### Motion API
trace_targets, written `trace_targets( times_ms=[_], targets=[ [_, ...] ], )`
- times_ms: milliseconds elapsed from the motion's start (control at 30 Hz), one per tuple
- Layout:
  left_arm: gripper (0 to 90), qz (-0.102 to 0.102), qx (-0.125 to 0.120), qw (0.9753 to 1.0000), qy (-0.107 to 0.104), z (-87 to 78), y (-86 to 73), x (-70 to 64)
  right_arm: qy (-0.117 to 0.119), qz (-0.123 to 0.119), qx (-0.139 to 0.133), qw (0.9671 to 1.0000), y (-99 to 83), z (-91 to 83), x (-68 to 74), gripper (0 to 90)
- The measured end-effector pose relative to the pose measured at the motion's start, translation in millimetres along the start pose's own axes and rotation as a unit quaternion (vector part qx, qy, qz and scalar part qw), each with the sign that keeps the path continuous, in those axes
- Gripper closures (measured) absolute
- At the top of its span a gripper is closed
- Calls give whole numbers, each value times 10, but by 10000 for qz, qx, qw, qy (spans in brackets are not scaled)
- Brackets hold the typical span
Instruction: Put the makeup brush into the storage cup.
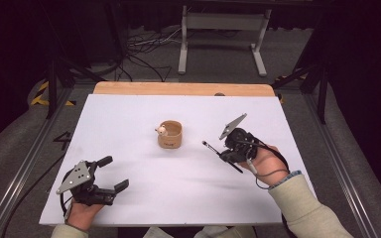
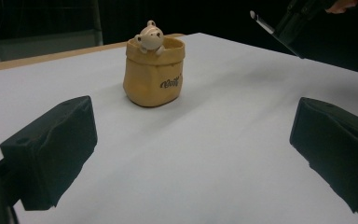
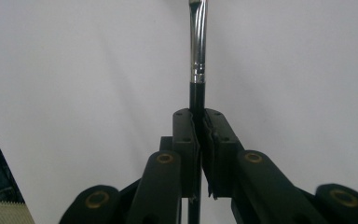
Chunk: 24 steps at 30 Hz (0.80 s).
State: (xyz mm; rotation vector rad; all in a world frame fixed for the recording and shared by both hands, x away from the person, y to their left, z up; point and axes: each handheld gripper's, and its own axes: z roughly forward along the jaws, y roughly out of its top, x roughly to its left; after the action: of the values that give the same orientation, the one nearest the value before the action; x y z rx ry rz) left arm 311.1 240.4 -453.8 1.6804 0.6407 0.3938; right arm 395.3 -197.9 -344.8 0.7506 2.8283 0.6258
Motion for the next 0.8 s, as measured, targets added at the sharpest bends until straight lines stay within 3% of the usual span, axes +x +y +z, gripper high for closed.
trace_targets(
  times_ms=[167, 300, 533, 800],
  targets=[
    [12, 9, 5, 10000, -11, 2, 0, 0, -62, 70, -528, 9986, -50, -113, -24, 844],
    [12, 8, -1, 10000, -12, 2, 0, -1, -110, 124, -727, 9972, -68, -166, -37, 844],
    [12, 40, 6, 10000, -19, 2, 1, 1, -204, 300, -1486, 9882, -162, -288, -53, 844],
    [12, 15, -14, 10000, -13, 2, 0, -3, -208, 437, -2229, 9736, -281, -371, -94, 844]
  ],
)
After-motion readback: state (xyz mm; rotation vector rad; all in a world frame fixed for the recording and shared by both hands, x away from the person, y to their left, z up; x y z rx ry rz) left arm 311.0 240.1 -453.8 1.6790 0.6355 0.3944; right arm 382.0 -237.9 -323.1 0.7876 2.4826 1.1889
